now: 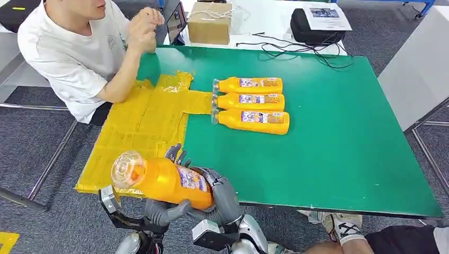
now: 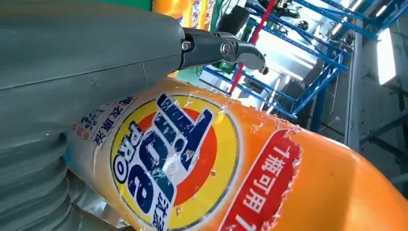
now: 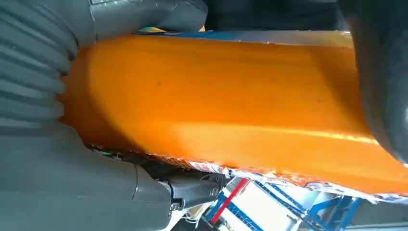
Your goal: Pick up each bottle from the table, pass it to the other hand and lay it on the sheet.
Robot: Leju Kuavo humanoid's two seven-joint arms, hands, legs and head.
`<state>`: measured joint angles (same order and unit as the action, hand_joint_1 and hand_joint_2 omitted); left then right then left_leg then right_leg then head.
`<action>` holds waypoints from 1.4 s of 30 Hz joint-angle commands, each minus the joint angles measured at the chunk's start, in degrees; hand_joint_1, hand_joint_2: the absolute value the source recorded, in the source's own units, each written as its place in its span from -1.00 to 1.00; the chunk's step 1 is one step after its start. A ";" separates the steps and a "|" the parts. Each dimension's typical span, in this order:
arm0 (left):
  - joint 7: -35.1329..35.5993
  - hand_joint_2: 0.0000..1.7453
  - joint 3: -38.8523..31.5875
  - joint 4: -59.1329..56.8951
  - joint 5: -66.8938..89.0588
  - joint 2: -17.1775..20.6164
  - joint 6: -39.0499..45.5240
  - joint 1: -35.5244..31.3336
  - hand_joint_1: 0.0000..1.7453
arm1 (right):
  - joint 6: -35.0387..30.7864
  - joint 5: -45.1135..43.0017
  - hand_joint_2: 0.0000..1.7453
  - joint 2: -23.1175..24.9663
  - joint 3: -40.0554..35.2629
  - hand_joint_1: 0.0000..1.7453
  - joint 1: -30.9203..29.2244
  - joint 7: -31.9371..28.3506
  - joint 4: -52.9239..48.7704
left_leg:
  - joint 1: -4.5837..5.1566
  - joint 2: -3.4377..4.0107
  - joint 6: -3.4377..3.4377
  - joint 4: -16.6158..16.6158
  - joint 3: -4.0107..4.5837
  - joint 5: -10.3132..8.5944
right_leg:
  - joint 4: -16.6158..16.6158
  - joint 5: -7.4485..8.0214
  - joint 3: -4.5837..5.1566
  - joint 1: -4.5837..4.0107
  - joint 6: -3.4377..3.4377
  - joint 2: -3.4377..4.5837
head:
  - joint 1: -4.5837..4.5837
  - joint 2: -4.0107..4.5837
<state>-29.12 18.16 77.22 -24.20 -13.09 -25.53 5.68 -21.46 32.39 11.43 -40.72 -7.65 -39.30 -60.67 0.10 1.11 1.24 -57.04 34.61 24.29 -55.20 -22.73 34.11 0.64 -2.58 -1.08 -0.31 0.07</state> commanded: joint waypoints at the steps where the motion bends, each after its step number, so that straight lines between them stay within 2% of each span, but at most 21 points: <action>1: 1.30 1.00 3.60 -3.92 -0.67 -0.30 -1.75 -5.19 -1.00 | 3.02 0.45 1.00 -1.47 -8.23 1.00 0.08 -0.70 4.59 | -0.06 -0.30 -0.07 0.04 -0.22 0.05 | 0.03 -0.12 -0.29 -0.04 0.09 -0.16 | 0.02 0.00; 6: 0.20 1.00 4.78 -2.04 2.23 -0.45 -0.36 -5.33 -0.96 | 1.42 -1.87 1.00 -1.63 -7.46 1.00 -0.05 -0.70 6.06 | -0.07 -0.36 -0.08 0.03 -0.27 0.07 | 0.03 -0.16 -0.34 -0.05 0.08 -0.19 | 0.02 0.00; 7: 0.12 1.00 4.83 -2.00 2.33 -0.42 -0.32 -5.26 0.32 | 1.54 -1.96 1.00 -1.63 -7.37 1.00 0.08 -0.70 6.30 | -0.08 -0.31 -0.06 0.02 -0.18 0.05 | 0.04 -0.11 -0.24 -0.06 0.07 -0.18 | 0.02 0.00; 8: -0.33 1.00 4.99 -1.73 2.62 -0.23 -0.15 -4.98 1.00 | 1.69 -2.08 1.00 -1.34 -6.99 1.00 -0.07 -0.70 6.82 | -0.04 -0.25 -0.04 0.03 -0.09 0.00 | 0.03 -0.06 -0.12 -0.03 0.04 -0.15 | 0.02 0.00; 9: -0.68 1.00 4.99 -1.55 2.83 -0.19 -0.06 -4.86 1.00 | 1.66 -2.11 1.00 -1.23 -6.84 0.64 0.01 -0.70 6.95 | -0.05 -0.34 -0.06 0.03 -0.22 0.06 | 0.02 -0.14 -0.27 -0.03 0.07 -0.19 | 0.02 0.00; 10: -0.75 1.00 5.00 -1.51 2.86 -0.10 -0.06 -4.68 1.00 | 1.60 -2.11 1.00 -1.01 -6.34 -1.00 0.16 -0.70 7.49 | -0.05 -0.31 -0.05 0.03 -0.16 0.03 | 0.03 -0.11 -0.21 -0.03 0.06 -0.18 | 0.00 0.00; 17: -1.28 1.00 4.89 -1.23 5.62 0.42 2.95 -3.87 1.00 | -0.04 -1.61 1.00 0.13 1.17 -1.00 2.41 -0.12 4.87 | -0.03 -0.31 -0.08 -0.01 -0.21 0.09 | -0.05 -0.18 -0.27 -0.01 0.09 -0.15 | 0.02 0.00; 20: 0.77 1.00 4.14 -2.56 7.71 0.28 7.16 -3.76 1.00 | -5.86 3.14 1.00 0.18 2.92 -1.00 3.45 1.78 3.49 | -0.05 -0.30 -0.08 0.00 -0.19 0.08 | -0.02 -0.16 -0.24 -0.03 0.09 -0.14 | 0.00 0.00; 22: 0.71 1.00 3.83 -2.94 8.38 0.21 8.42 -3.86 1.00 | -6.67 3.63 1.00 0.24 3.15 -1.00 3.50 1.96 3.48 | -0.02 -0.18 -0.04 0.04 -0.06 0.01 | 0.02 -0.06 -0.10 -0.01 0.05 -0.09 | 0.00 0.00; 24: 1.76 1.00 3.11 -3.45 9.37 -0.06 11.10 -4.03 1.00 | -11.34 7.61 1.00 0.13 3.09 -1.00 3.24 3.67 4.26 | -0.01 -0.17 -0.05 0.04 -0.10 0.03 | 0.00 -0.07 -0.13 0.00 0.05 -0.06 | 0.02 0.00; 26: 2.04 1.00 2.69 -3.32 10.65 -0.11 12.88 -4.44 1.00 | -12.51 8.58 1.00 0.08 3.33 -1.00 2.77 4.00 4.41 | -0.05 -0.16 -0.07 0.03 -0.17 0.07 | 0.02 -0.09 -0.21 -0.04 0.07 -0.02 | -0.02 0.00; 32: 4.16 1.00 1.35 -2.38 9.18 -0.13 12.74 -4.08 1.00 | -7.92 4.17 1.00 0.23 4.67 -1.00 3.23 2.87 2.88 | -0.06 -0.17 -0.09 0.01 -0.24 0.11 | 0.00 -0.14 -0.29 -0.03 0.11 0.00 | 0.00 0.00; 34: 4.26 1.00 0.29 -3.10 11.38 0.00 15.27 -4.53 1.00 | -11.58 7.06 1.00 -0.38 4.66 -1.00 3.21 3.28 3.11 | -0.05 -0.13 -0.09 0.04 -0.25 0.11 | 0.01 -0.13 -0.28 -0.03 0.10 0.04 | 0.00 0.00; 37: 2.18 1.00 -1.36 -2.41 21.83 0.78 22.88 -6.16 1.00 | -12.77 7.22 1.00 -0.29 4.86 -1.00 3.59 2.32 1.40 | -0.09 -0.27 -0.14 -0.02 -0.45 0.22 | -0.05 -0.27 -0.50 -0.05 0.16 0.01 | 0.00 0.00; 38: 2.78 1.00 -2.81 -2.52 24.90 0.90 24.75 -7.11 1.00 | -13.11 7.36 1.00 -0.12 4.59 -1.00 3.82 2.22 0.46 | -0.04 -0.18 -0.08 0.03 -0.16 0.06 | 0.00 -0.10 -0.21 -0.02 0.08 -0.03 | 0.02 0.00; 42: 2.90 1.00 -3.22 -2.48 25.02 1.04 24.43 -7.37 1.00 | -13.15 7.43 1.00 -0.03 4.52 -1.00 3.84 2.37 0.33 | -0.03 -0.10 -0.07 0.04 -0.11 0.03 | 0.01 -0.05 -0.15 -0.02 0.07 0.02 | 0.00 0.00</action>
<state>-26.29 18.45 76.91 -3.02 -13.57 -3.29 2.08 -33.92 39.45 11.39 -36.85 -4.44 -36.70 -58.93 0.09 1.09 1.24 -57.04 34.66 24.29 -55.21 -22.73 34.11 0.63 -2.58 -1.09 -0.31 0.07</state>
